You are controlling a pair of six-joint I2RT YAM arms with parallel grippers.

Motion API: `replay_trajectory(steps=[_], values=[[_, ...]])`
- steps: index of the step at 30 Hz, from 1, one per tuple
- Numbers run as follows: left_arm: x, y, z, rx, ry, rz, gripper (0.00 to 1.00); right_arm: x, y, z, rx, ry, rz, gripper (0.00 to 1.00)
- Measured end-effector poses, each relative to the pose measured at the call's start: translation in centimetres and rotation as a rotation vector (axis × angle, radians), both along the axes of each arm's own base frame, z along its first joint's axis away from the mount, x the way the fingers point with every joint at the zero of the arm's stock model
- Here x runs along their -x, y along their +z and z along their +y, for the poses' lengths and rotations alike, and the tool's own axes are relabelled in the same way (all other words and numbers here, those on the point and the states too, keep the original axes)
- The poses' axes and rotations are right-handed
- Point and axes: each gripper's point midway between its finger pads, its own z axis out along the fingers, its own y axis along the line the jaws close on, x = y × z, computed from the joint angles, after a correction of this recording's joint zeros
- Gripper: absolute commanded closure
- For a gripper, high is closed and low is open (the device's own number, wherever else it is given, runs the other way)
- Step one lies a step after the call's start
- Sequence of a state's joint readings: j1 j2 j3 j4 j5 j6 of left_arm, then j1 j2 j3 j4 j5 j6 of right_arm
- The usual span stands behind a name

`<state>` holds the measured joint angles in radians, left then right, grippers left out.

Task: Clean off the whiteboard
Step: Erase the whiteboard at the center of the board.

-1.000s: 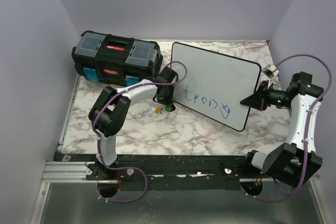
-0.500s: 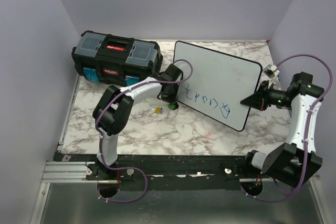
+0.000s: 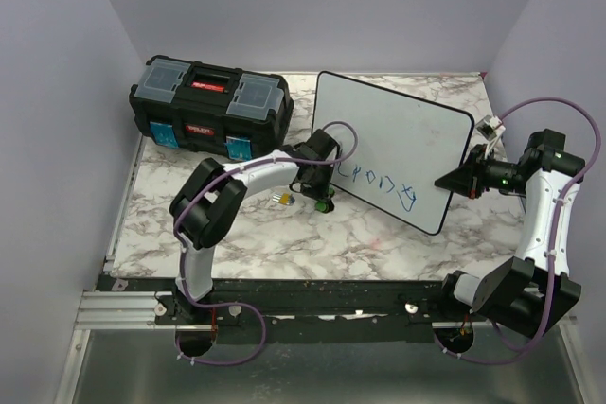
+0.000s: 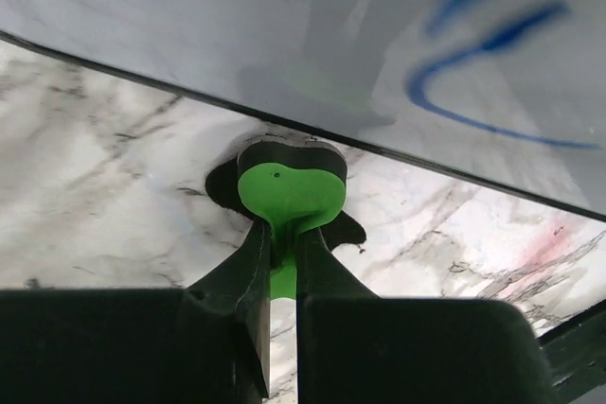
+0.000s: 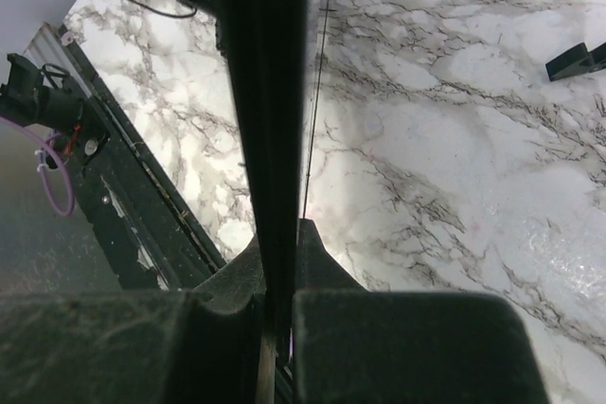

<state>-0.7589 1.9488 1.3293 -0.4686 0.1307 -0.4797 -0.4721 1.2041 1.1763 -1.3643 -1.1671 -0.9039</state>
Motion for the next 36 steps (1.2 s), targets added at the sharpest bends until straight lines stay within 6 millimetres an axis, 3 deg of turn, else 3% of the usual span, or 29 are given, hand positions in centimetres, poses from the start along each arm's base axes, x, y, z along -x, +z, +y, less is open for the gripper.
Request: replay_trajectory(steps=[6,12,22,30,36], values=[[-2.1,0.2,3.2,0.014,0.078,0.005,1.00,0.1,0.0,0.2,0.000,0.009,0.001,0.99],[-1.7,1.2,4.7,0.015,0.091,-0.016,1.00,0.5,-0.1,0.5,-0.008,0.017,0.022,0.99],[-3.0,1.8,2.9,0.027,0.079,-0.041,1.00,0.4,-0.1,0.4,-0.006,0.017,0.013,0.99],[0.0,1.1,-0.6,0.052,0.017,-0.010,1.00,0.2,-0.1,0.2,-0.001,0.009,0.003,0.99],[-0.1,0.6,-0.6,0.093,0.033,0.005,1.00,0.1,0.0,0.1,0.003,0.009,-0.005,0.99]])
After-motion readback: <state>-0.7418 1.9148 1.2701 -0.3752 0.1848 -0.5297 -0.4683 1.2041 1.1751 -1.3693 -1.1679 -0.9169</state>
